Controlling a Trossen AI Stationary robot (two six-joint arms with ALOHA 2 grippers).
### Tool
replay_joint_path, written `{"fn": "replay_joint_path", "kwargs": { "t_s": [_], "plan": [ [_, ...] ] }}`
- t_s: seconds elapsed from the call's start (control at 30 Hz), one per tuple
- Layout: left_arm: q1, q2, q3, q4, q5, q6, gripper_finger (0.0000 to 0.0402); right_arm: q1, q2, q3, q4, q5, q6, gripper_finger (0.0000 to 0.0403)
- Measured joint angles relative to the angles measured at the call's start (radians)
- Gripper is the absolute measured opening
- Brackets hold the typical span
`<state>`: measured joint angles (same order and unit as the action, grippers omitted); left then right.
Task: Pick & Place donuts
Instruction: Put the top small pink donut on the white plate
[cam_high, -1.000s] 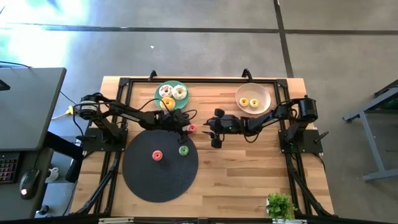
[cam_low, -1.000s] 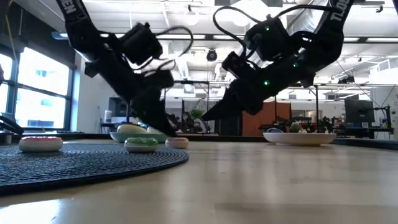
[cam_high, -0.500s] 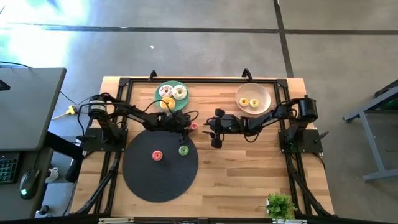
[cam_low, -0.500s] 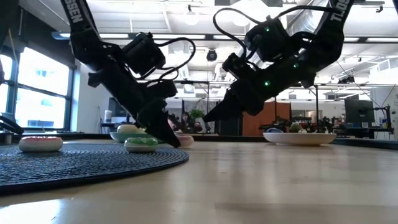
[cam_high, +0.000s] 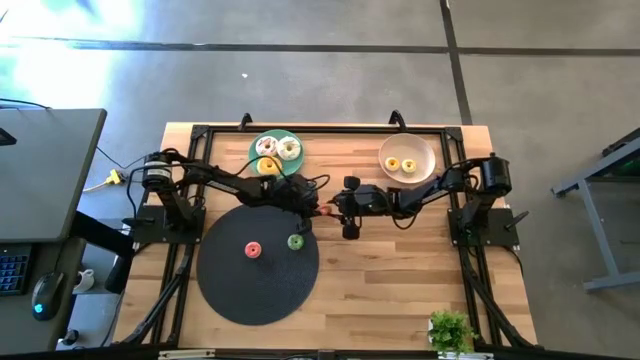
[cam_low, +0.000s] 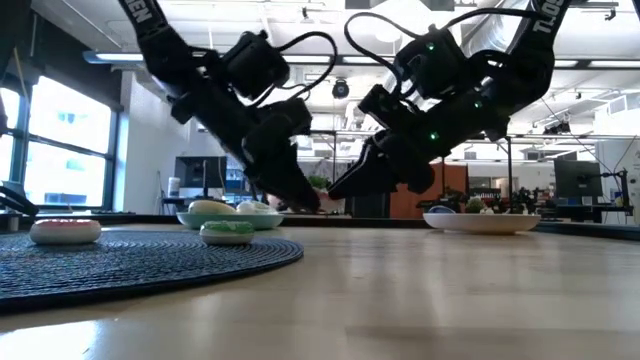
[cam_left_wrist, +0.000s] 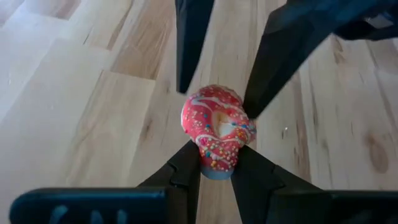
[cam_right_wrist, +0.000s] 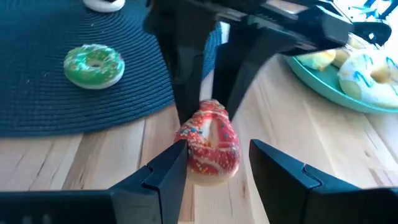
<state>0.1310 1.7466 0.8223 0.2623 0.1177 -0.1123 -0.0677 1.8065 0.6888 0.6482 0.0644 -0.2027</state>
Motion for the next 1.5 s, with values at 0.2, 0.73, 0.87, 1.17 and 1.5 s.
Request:
{"fn": "replay_joint_path", "kwargs": {
  "t_s": [0.2, 0.73, 0.87, 1.17, 1.5],
  "plan": [
    [-0.001, -0.001, 0.062, -0.132, -0.045, 0.026, 0.0074, 0.007, 0.0, 0.0, 0.0, -0.011, 0.012, 0.0171],
    [0.0, -0.001, 0.063, -0.094, -0.034, 0.033, 0.0074, 0.002, 0.0, 0.0, -0.03, -0.003, 0.09, 0.0164],
    [0.0, -0.001, 0.063, -0.093, -0.034, 0.03, 0.0074, 0.002, 0.0, 0.0, -0.031, -0.001, 0.09, 0.0137],
    [0.0, -0.003, 0.063, -0.103, -0.014, 0.025, 0.0104, 0.002, 0.0, 0.0, -0.041, -0.014, 0.115, 0.0064],
    [-0.001, -0.004, 0.064, -0.124, -0.019, 0.0, 0.0222, 0.031, -0.009, 0.0, -0.182, 0.066, 0.229, 0.0047]
  ]
}}
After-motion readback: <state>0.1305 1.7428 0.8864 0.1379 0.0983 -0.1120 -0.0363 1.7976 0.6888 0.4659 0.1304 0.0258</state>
